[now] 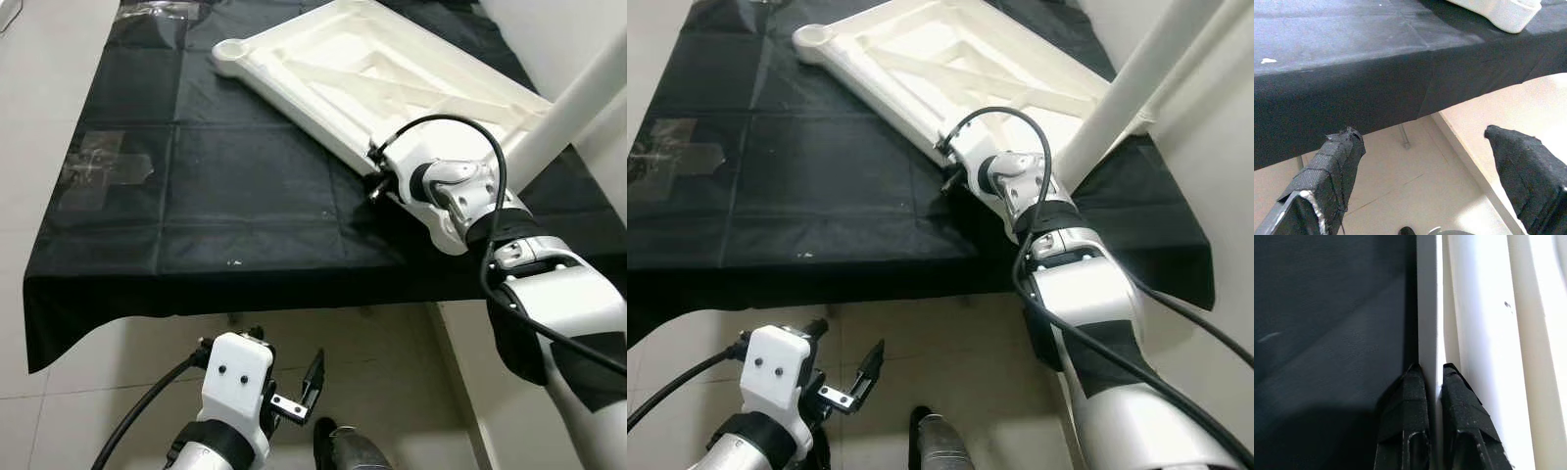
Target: Building children table
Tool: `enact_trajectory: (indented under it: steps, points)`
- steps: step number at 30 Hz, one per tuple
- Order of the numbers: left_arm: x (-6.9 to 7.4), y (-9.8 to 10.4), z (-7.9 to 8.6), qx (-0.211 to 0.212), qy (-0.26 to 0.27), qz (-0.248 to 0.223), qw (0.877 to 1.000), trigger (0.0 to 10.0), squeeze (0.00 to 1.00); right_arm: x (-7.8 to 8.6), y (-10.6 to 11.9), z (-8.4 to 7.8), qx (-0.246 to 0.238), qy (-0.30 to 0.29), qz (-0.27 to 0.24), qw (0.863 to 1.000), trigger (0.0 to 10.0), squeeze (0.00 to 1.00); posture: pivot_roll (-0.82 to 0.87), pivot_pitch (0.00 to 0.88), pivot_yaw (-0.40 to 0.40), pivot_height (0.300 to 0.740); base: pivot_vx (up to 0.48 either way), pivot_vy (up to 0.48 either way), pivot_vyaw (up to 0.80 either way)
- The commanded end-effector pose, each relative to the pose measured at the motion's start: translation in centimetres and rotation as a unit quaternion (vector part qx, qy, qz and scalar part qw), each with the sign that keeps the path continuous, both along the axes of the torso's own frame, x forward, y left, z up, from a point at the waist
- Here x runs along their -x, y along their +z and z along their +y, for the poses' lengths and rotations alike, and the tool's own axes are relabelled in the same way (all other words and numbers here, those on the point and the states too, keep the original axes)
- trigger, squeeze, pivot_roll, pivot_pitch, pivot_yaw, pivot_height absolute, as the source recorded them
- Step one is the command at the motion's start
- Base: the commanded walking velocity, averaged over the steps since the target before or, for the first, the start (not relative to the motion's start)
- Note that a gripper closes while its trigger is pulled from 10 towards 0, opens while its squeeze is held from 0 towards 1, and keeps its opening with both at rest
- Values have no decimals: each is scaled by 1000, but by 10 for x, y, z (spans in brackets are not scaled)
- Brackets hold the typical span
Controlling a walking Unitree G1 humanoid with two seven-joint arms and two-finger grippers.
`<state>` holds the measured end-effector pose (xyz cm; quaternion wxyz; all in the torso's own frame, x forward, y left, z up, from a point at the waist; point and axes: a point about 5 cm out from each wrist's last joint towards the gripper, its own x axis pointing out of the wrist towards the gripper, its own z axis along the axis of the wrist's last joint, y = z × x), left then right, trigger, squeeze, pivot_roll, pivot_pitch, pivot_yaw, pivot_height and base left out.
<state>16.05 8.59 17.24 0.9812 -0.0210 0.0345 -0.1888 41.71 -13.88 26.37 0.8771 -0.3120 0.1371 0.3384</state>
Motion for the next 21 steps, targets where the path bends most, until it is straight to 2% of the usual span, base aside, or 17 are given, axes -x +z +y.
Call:
enact_trajectory:
  steps: [1,3,5,7,8,11,15,18,21]
  points:
    - [1,-6,-2,3,-7,17,1000,10000,0,15,-43,21,6,123,108,986,0,0,48,364,-102,740,0,0,0]
    - [-1,-6,-2,1,-6,15,1000,10000,0,21,-47,15,41,171,133,975,0,0,46,356,-101,740,0,0,0]
    - [-1,-6,-2,1,-6,15,1000,10000,0,21,-47,15,41,171,133,975,0,0,46,356,-101,740,0,0,0]
    - [-4,-6,-1,0,-6,12,1000,10000,0,27,-51,6,85,212,161,960,0,0,45,349,-100,740,0,0,0]
    - [-4,-6,-1,0,-6,12,1000,10000,0,27,-51,6,85,212,161,960,0,0,45,349,-100,740,0,0,0]
    - [-8,-7,-1,-2,-5,9,1000,10000,0,30,-54,-3,126,233,180,947,0,0,43,339,-99,740,0,0,0]
    - [-10,-7,-1,-3,-5,7,1000,10000,0,31,-54,-4,141,240,177,944,0,0,45,332,-100,740,0,0,0]
    - [-12,-10,0,-6,-4,5,1000,10000,0,32,-54,-12,210,256,171,928,0,0,48,273,-99,740,0,0,0]
    - [-13,-11,0,-6,-4,5,1000,10000,0,32,-55,-15,226,258,171,924,0,0,49,267,-100,740,0,0,0]
